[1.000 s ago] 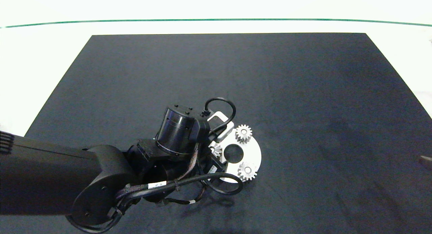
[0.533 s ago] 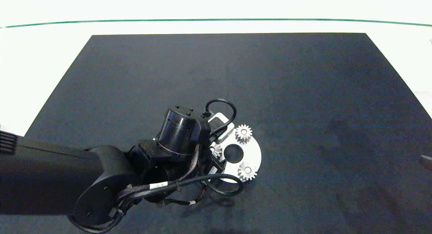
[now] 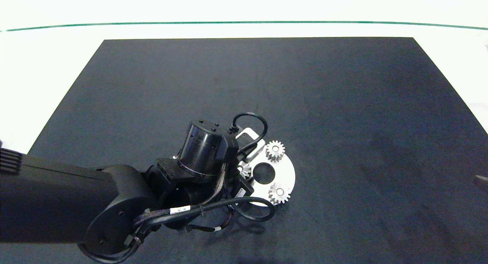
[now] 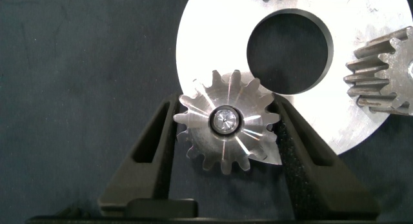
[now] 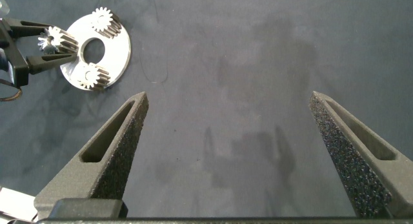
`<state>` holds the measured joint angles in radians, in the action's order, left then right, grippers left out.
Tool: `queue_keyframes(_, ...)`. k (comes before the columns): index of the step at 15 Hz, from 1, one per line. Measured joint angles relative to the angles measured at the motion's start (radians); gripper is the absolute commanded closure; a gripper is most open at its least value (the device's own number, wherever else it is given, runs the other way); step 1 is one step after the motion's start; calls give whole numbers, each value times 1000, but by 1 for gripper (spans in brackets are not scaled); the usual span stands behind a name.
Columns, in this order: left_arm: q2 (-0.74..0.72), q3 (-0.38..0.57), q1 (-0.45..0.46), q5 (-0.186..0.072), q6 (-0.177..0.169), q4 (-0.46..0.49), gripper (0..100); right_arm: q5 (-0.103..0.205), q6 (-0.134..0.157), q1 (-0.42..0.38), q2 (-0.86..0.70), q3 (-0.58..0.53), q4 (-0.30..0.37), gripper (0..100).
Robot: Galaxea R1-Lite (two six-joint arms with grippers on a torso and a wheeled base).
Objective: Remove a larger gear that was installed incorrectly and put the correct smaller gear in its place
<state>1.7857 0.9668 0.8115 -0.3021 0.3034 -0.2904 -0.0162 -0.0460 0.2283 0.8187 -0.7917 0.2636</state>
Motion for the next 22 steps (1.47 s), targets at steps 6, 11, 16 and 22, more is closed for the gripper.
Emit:
queue_keyframes(6, 7, -3, 0, -1, -1, -1, 64, -1, 0, 1, 0, 0, 0, 0)
queue_keyframes(11, 8, -5, 2, 0, -3, 1, 74, -2, -1, 1, 0, 0, 0, 0)
queue_keyframes(16, -4, -9, 7, 1, -7, 13, 75, -2, -1, 1, 0, 1, 0, 0)
queue_keyframes(22, -47, 6, 10, 1, -9, 21, 75, -4, -12, 1, 1, 3, 0, 0)
